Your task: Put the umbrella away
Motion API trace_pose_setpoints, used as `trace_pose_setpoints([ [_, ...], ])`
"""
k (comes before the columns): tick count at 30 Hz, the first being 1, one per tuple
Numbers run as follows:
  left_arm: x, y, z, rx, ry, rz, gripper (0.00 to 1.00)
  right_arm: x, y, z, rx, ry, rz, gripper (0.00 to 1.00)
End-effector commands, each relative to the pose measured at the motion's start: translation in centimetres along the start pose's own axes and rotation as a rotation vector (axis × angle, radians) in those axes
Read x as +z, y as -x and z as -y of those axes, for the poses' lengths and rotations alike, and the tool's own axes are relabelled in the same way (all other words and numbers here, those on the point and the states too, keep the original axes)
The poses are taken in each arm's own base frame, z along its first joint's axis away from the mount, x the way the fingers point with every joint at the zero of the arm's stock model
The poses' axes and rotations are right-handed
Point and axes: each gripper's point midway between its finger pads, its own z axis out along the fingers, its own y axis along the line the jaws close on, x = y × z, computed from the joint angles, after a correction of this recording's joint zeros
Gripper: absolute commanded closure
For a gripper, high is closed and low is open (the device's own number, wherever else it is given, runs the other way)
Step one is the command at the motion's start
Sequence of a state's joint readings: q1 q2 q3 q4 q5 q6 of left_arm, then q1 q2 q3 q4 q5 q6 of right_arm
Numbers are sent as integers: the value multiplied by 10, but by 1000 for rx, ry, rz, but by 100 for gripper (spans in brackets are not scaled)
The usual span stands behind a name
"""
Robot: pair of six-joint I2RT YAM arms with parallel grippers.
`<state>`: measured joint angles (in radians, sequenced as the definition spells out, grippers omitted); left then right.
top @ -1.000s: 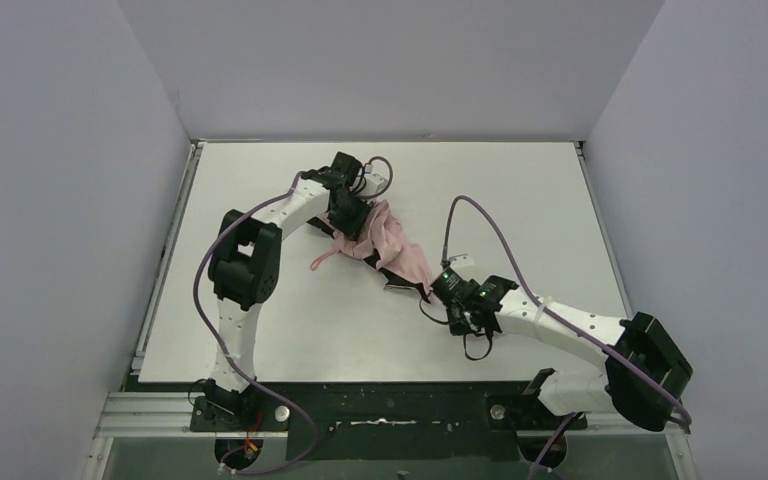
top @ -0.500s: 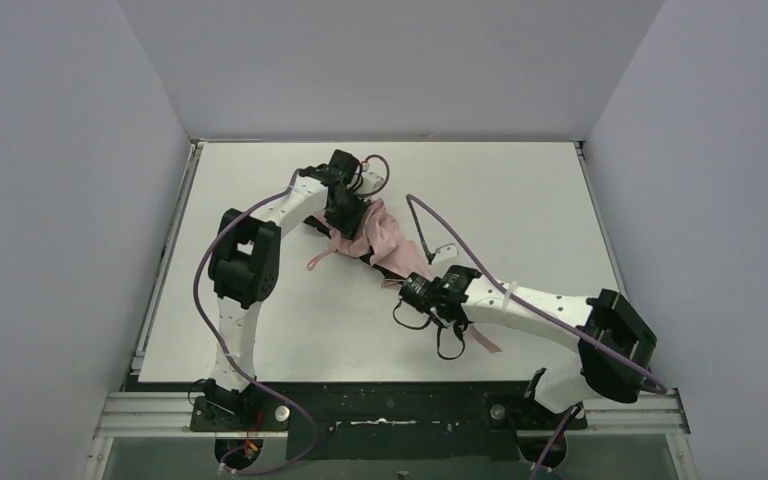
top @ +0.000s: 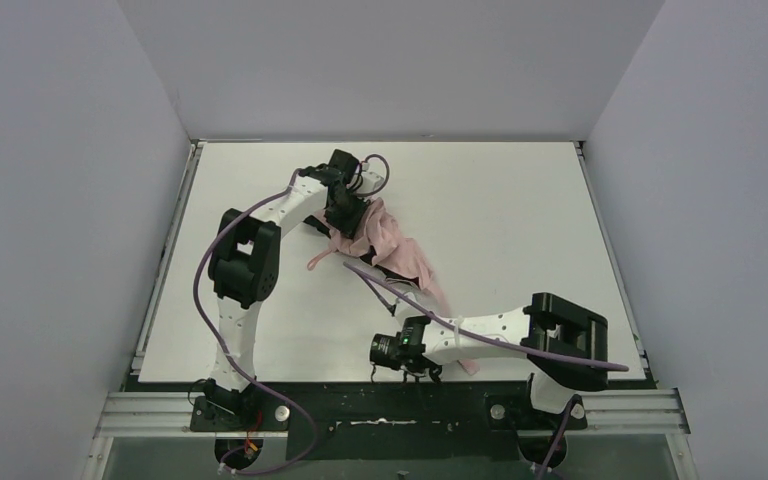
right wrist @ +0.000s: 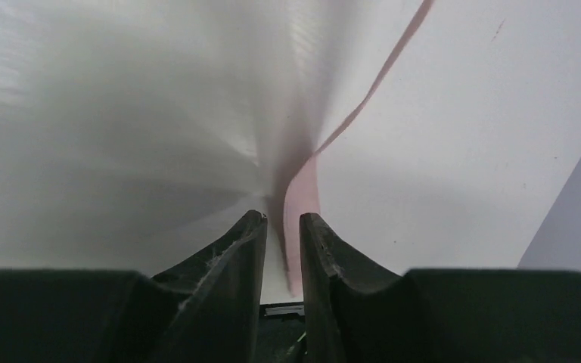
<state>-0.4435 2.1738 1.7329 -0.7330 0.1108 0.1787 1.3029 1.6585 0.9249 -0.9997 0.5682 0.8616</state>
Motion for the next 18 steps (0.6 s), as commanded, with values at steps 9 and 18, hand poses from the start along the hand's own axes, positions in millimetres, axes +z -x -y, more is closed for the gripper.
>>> trace_pose_setpoints([
  [9, 0, 8, 8, 88, -23, 37, 100, -22, 7, -12, 251, 268, 95, 64],
  [18, -2, 10, 35, 202, -22, 71, 100, -46, 72, 89, 674, 392, 301, 45],
])
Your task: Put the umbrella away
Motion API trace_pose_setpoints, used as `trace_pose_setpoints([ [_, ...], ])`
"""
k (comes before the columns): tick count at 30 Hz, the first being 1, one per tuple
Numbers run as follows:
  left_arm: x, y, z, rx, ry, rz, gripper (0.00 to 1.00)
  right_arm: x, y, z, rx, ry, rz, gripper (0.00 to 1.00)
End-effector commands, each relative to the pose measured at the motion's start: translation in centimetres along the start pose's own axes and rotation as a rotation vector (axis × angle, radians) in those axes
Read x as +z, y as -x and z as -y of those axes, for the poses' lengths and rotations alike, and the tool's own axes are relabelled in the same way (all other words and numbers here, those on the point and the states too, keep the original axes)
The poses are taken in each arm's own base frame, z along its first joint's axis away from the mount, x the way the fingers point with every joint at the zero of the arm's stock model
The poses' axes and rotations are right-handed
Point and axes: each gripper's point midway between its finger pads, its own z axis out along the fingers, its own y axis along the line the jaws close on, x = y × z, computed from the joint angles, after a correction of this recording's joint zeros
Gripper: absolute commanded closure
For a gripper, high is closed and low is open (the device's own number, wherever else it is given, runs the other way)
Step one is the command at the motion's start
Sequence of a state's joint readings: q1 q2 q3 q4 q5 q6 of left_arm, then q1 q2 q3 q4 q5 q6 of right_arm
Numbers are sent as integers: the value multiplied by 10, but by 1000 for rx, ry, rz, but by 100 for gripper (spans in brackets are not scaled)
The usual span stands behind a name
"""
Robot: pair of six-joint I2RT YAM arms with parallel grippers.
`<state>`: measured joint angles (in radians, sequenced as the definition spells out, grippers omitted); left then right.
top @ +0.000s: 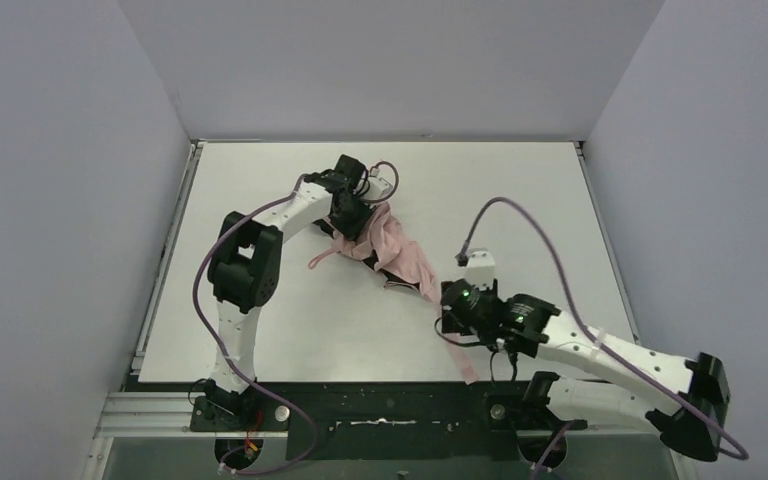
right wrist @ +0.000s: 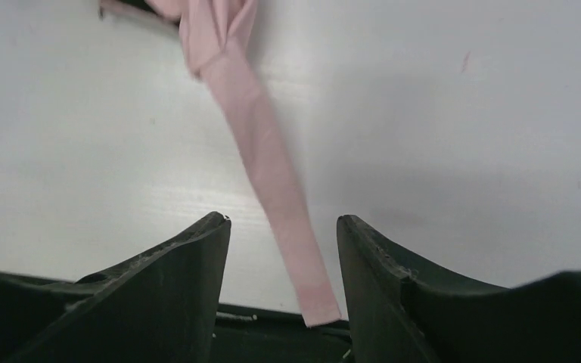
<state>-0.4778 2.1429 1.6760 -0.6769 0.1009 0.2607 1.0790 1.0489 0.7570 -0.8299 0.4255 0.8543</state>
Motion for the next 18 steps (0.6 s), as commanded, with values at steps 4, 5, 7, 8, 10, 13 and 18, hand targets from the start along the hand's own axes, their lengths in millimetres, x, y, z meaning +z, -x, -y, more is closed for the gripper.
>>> trace_pose_setpoints([
  [4, -1, 15, 45, 156, -17, 45, 100, 9, 74, 38, 227, 97, 55, 40],
  [5, 0, 15, 52, 176, -16, 45, 100, 14, 78, 40, 241, 112, 45, 39],
  [7, 1, 15, 64, 215, -16, 42, 100, 22, 85, 40, 248, 151, 11, 39],
  [8, 2, 14, 70, 235, -10, 40, 100, 26, 86, 40, 243, 155, -8, 40],
  [10, 4, 13, 79, 262, -10, 40, 100, 32, 87, 39, 229, 166, -41, 42],
  [13, 6, 10, 87, 256, -29, 24, 100, 33, 83, 26, 206, 238, -71, 54],
  [18, 8, 10, 88, 130, -32, -38, 100, 22, 74, 4, 199, 237, 9, 69],
])
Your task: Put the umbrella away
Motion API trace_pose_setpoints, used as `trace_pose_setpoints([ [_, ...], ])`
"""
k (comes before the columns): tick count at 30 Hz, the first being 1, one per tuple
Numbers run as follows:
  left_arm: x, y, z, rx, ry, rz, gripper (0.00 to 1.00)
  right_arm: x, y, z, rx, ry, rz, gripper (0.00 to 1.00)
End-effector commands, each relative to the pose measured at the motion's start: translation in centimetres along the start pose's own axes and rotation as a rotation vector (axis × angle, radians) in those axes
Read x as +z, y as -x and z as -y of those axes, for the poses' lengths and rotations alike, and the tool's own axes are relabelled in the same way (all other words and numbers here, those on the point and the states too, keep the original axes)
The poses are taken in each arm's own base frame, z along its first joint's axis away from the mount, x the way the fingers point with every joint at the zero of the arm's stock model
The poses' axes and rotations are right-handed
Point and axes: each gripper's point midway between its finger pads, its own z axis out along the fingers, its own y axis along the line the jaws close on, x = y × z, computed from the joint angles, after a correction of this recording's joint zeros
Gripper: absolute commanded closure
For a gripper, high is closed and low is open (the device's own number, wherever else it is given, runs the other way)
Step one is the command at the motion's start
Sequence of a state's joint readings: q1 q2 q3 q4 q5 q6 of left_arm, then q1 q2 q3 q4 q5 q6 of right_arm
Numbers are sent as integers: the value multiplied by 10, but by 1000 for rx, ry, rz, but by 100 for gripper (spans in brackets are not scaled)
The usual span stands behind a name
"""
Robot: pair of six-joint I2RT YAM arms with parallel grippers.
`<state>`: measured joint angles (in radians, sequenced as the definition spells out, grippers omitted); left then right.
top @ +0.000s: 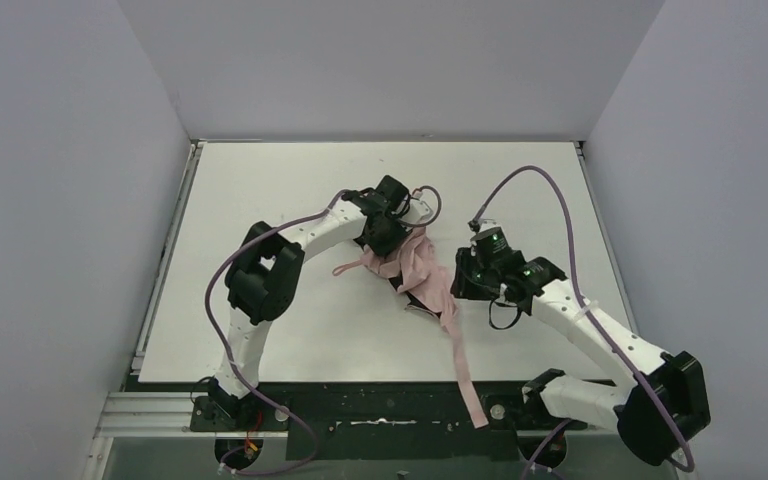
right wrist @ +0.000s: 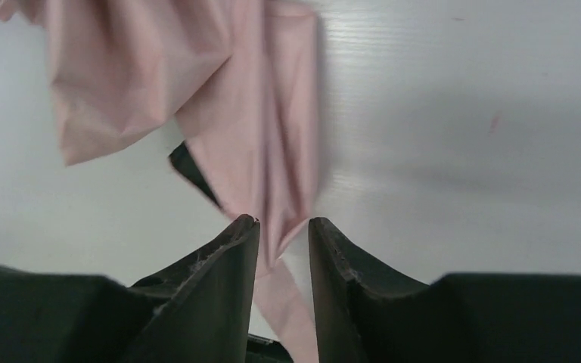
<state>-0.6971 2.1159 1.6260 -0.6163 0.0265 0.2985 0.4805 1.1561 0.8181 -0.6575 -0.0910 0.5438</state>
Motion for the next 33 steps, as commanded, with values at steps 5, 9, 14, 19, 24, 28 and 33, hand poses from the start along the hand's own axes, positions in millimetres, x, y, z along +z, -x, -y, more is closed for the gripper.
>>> trace_pose_setpoints([
  [5, -5, -7, 2, -267, -6, -109, 100, -2, -5, -55, 55, 113, 198, 85],
  [9, -8, -13, 8, -311, -21, -130, 100, 15, -10, -57, 87, 65, 199, 90],
  [14, -7, -17, 11, -330, -28, -140, 100, 35, -6, -49, 83, -51, 182, 95],
  [19, -7, -17, 15, -347, -35, -143, 100, 54, -2, -44, 55, -116, 165, 97],
  [24, -7, -14, 18, -343, -48, -134, 100, 78, 2, -46, 41, -104, 151, 97],
  [28, -7, -12, 20, -335, -61, -131, 100, 97, 3, -51, 19, -75, 135, 98],
  [33, -6, -11, 26, -327, -89, -127, 100, 115, 5, -76, -8, 36, 129, 98],
])
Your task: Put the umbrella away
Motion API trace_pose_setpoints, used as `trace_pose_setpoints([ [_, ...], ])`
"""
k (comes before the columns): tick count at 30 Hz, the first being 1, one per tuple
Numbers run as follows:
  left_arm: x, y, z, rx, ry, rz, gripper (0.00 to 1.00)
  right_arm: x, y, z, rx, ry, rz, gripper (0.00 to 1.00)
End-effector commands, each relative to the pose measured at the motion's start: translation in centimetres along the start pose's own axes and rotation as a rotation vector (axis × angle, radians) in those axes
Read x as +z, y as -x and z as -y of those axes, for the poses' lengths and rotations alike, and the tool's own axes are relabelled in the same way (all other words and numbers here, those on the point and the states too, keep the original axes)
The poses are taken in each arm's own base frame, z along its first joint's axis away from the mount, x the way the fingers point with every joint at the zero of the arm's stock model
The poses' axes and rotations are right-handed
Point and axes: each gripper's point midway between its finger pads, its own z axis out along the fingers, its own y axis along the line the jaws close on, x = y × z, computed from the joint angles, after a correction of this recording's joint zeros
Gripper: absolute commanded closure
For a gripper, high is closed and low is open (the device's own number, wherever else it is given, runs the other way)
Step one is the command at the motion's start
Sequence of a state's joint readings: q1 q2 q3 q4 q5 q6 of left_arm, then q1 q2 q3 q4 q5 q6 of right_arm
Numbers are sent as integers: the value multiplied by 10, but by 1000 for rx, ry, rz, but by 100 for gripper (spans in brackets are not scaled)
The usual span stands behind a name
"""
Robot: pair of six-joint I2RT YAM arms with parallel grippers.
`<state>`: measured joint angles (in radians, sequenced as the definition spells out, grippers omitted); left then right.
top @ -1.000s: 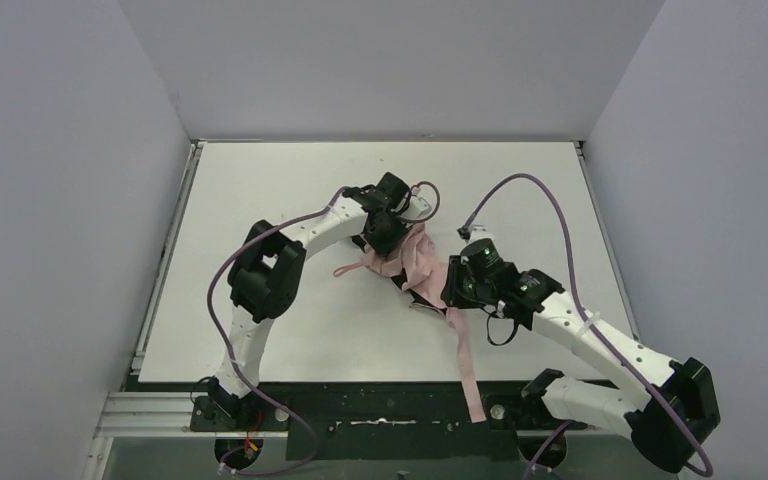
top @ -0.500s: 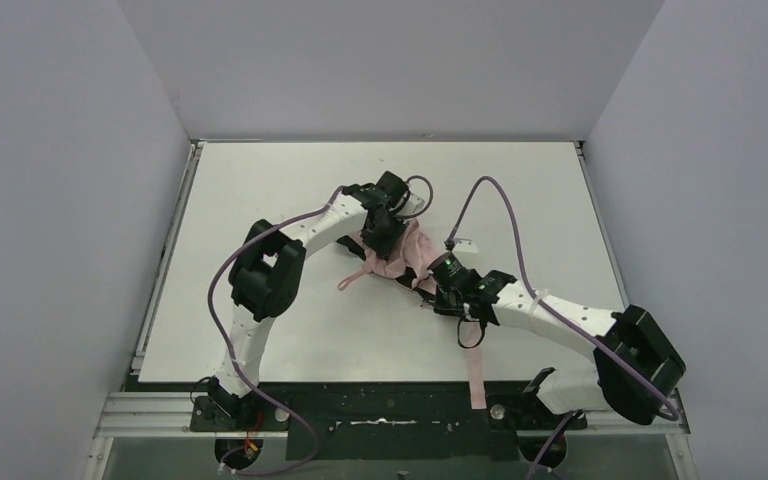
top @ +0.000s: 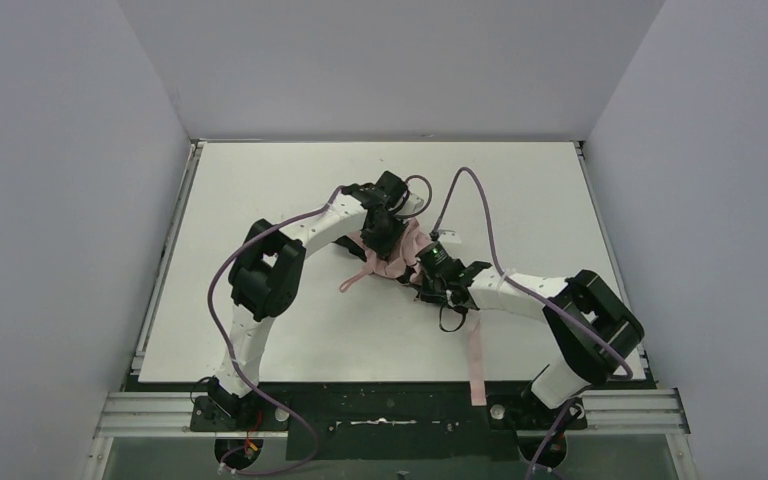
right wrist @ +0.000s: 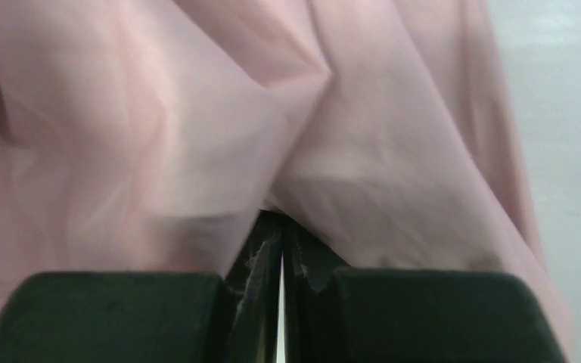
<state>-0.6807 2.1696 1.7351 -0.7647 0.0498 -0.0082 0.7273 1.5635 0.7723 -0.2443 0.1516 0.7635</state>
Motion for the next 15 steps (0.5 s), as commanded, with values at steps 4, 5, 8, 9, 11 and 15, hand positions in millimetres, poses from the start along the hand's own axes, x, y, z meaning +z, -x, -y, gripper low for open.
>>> trace_pose_setpoints([
  [4, -1, -10, 21, 14, -81, -43, 100, 16, 33, -69, -16, 266, 96, 98],
  [5, -1, -11, 22, 15, -87, -43, 100, 18, 33, -78, -11, 305, 91, 98],
  [8, -1, -12, 27, 17, -113, -42, 100, 26, 37, -96, 22, 374, 111, 99],
  [9, -1, -12, 29, 17, -122, -43, 100, 29, 41, -102, 37, 397, 127, 100],
  [11, -1, -15, 32, 15, -143, -50, 100, 36, 46, -110, 56, 425, 168, 100],
  [15, 0, -21, 39, 14, -179, -63, 100, 44, 60, -117, 90, 483, 292, 100],
])
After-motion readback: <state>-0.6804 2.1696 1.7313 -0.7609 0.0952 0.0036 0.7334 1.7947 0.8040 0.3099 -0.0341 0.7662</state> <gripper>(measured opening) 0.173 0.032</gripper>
